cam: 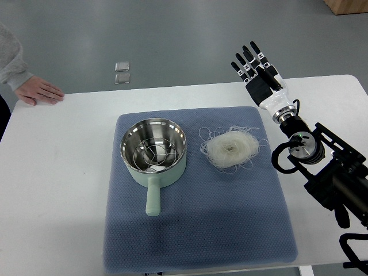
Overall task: Put vermicelli into pot with right hand
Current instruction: 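Move the right hand forward over the mat toward the vermicelli bundle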
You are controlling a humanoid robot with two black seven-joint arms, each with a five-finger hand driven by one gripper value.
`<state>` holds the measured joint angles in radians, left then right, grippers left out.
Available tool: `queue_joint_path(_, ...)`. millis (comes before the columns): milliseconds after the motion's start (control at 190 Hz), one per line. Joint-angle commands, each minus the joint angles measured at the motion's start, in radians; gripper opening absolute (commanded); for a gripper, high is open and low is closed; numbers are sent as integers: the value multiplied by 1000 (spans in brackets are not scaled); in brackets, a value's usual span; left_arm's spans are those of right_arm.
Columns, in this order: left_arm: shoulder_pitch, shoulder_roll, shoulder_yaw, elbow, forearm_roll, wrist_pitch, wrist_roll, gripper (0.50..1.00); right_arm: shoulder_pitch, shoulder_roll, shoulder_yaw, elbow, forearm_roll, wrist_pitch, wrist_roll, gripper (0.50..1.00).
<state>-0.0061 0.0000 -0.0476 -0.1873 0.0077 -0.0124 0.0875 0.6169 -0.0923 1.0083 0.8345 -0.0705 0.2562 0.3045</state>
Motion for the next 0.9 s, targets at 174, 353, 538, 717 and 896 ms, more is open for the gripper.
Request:
queue_joint_path(174, 0, 0, 0, 0, 0, 0, 0, 1000, 1, 0, -2, 0, -3, 0, -1, 930)
queue_joint_path(353, 0, 0, 0, 0, 0, 0, 0, 1000, 4, -1, -5, 0, -6, 0, -1, 930)
queue_joint_path(538, 0, 0, 0, -1, 0, 0, 0, 1000, 15, -7, -23, 0, -41, 0, -7, 930)
queue_joint_path(717, 0, 0, 2, -4, 0, -9, 0, 1000, 46, -56, -37, 2, -282, 6, -30, 930)
queue_joint_path(896, 0, 0, 3, -9, 0, -11, 0, 1000, 187, -227, -318, 2, -439, 34, -68, 930)
